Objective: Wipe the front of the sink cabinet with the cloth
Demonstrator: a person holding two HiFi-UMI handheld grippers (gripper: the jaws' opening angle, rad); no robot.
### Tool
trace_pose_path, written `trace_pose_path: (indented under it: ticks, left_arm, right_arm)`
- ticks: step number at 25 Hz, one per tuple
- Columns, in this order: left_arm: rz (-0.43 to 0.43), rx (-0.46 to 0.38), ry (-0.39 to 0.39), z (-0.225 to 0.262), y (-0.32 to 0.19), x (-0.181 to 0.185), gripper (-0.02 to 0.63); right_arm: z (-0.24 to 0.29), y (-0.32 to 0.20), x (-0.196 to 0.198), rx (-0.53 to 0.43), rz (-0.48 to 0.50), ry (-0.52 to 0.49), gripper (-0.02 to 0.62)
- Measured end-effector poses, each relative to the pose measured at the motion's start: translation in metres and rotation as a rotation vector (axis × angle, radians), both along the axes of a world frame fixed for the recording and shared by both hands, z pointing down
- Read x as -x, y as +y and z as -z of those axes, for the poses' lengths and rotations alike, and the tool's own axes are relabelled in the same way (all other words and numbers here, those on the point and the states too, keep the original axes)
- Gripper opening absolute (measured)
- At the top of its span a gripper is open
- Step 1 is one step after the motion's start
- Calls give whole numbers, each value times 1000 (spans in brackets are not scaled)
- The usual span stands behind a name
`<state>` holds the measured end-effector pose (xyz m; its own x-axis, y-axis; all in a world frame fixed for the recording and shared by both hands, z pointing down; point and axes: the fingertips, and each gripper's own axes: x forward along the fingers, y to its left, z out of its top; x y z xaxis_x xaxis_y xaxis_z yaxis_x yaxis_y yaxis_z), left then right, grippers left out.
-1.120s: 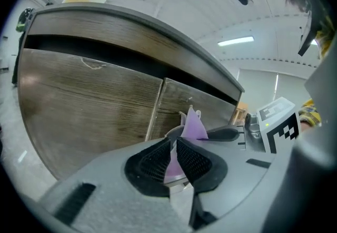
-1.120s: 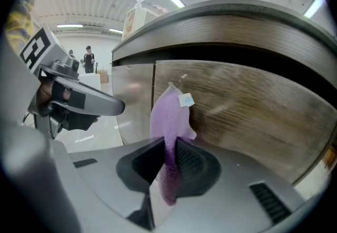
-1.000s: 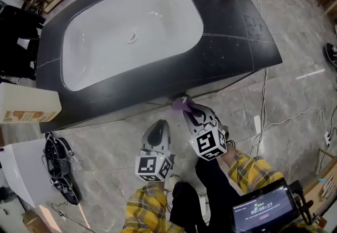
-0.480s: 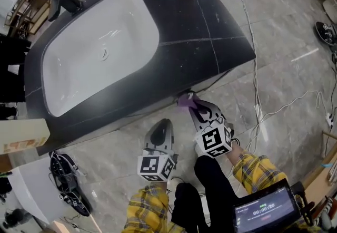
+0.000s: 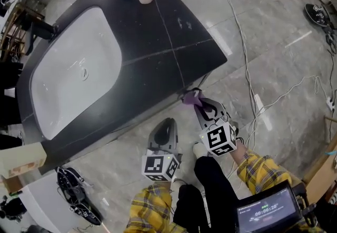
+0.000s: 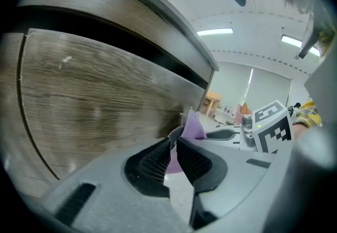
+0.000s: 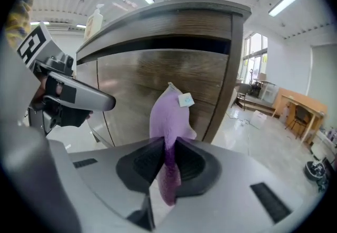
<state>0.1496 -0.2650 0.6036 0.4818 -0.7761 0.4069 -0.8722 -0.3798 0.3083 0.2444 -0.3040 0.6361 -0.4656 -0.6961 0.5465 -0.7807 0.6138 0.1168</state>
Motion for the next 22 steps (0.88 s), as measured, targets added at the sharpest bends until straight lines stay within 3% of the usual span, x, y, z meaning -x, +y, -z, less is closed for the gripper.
trace_pose_path:
  ticks: [14, 22]
  left_arm:
    - [-91, -14, 8, 0, -21, -66, 35]
    - [-49, -2, -12, -3, 0, -31, 35]
  right_arm:
    - [-8, -5, -71, 17, -127, 11, 41]
    - [-13, 32, -29, 49, -55, -10, 41]
